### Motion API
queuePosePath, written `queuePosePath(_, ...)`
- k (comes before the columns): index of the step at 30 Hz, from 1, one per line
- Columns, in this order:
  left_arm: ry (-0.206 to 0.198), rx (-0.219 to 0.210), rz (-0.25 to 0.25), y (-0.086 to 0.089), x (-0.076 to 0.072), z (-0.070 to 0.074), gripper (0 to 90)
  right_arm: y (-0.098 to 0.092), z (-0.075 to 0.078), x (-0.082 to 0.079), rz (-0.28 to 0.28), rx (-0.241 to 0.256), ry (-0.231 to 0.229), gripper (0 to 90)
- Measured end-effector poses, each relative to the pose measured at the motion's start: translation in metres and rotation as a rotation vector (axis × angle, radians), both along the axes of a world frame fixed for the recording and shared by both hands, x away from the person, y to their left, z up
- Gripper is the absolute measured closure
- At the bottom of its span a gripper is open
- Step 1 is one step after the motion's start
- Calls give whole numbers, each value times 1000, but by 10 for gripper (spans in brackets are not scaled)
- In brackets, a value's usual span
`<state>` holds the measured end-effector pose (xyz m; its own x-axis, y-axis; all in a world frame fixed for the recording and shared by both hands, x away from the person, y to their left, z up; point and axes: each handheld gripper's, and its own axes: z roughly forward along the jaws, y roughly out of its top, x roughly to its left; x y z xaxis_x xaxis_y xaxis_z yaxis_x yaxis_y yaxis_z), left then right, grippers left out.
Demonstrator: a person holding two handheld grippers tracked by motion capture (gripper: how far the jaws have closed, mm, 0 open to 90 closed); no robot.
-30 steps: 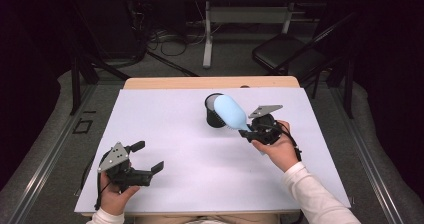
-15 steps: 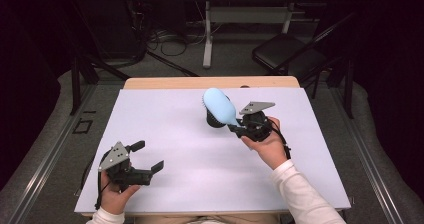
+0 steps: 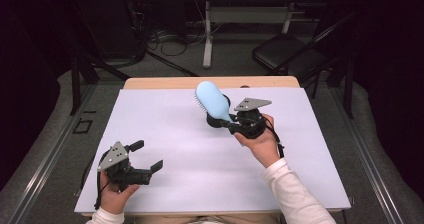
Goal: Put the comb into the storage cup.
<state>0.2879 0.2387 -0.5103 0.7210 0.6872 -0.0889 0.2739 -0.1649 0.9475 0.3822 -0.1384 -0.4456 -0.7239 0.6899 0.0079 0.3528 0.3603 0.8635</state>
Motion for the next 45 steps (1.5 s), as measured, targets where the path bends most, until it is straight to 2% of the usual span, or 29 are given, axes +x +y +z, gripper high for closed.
queuePosePath(10,1,-2,10,3,1,0,9,3,3,-1,-7,60,-33,696)
queuePosePath(18,0,-2,30,5,3,0,9,2,8,1,-18,88,-69,696)
queuePosePath(26,2,-1,42,6,2,0,9,3,8,-3,-33,87,-115,696)
queuePosePath(45,8,-2,49,6,3,1,9,-1,11,-16,-33,102,-125,696)
